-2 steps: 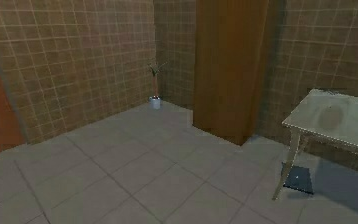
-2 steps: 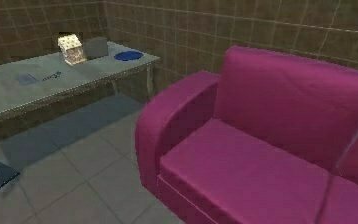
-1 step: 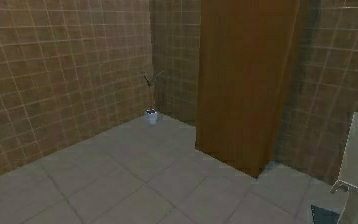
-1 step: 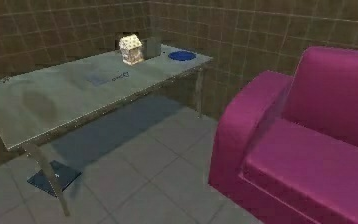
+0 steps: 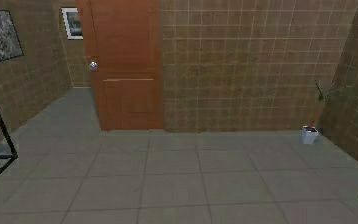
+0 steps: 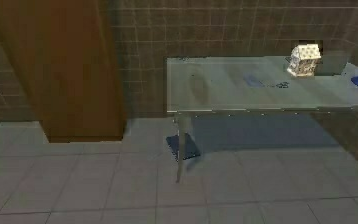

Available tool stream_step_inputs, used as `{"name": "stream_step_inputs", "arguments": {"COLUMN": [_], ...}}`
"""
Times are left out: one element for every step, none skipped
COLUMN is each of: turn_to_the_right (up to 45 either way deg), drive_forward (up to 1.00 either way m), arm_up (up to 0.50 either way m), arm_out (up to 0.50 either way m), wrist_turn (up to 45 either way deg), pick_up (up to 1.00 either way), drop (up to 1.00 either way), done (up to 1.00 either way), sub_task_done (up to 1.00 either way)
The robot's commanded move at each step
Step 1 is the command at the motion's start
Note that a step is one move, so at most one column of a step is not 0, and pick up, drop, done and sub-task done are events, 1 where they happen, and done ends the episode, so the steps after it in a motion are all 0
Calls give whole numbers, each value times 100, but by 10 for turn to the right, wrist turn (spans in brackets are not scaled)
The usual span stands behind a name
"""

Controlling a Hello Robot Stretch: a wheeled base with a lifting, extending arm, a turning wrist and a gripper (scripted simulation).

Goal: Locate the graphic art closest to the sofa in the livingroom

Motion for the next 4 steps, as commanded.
{"name": "stream_step_inputs", "arguments": {"turn_to_the_right": [0, -450, -30, 0], "drive_forward": [100, 0, 0, 50], "arm_up": [0, 0, 0, 0], "arm_out": [0, 0, 0, 0], "wrist_turn": [0, 0, 0, 0], "pick_up": [0, 0, 0, 0], "drop": [0, 0, 0, 0], "done": [0, 0, 0, 0], "sub_task_done": [0, 0, 0, 0]}}
